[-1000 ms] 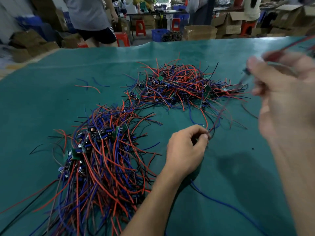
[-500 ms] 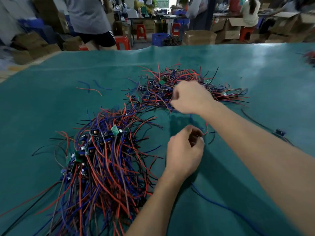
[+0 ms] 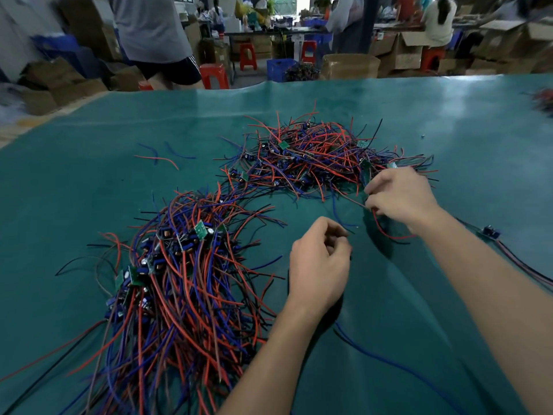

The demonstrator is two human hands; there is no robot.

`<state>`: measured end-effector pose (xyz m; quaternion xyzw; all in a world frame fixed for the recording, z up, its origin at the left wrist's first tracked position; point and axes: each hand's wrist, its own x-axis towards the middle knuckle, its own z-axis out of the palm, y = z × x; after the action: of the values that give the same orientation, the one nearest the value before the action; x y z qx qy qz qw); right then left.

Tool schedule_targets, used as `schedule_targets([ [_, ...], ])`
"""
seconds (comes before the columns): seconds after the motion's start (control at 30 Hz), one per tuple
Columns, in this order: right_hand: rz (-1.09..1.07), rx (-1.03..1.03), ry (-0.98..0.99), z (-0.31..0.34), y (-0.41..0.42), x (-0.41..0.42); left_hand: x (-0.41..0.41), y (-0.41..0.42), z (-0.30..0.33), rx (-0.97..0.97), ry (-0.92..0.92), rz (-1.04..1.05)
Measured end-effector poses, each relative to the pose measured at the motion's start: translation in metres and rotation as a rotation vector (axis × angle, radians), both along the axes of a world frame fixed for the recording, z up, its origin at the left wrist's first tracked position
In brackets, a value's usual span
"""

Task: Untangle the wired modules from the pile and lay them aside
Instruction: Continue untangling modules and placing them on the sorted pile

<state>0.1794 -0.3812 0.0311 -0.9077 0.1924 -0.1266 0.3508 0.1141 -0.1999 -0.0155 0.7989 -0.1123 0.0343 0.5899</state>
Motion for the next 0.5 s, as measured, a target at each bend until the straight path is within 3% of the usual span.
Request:
schedule_targets([
  [0.1,-0.008,0.548,-0.158,0.007,0.002,-0.021,0.001,0.0,-0.001,-0.022,-0.002,0.022],
  [0.2,0.101,0.826,-0.245,0.01,0.018,-0.053,0.0,-0.001,0.001,-0.02,-0.035,0.03],
  [0.5,0.251,0.653,-0.163,-0.007,0.058,-0.09,0.002,0.001,0.003,-0.094,0.015,0.042],
])
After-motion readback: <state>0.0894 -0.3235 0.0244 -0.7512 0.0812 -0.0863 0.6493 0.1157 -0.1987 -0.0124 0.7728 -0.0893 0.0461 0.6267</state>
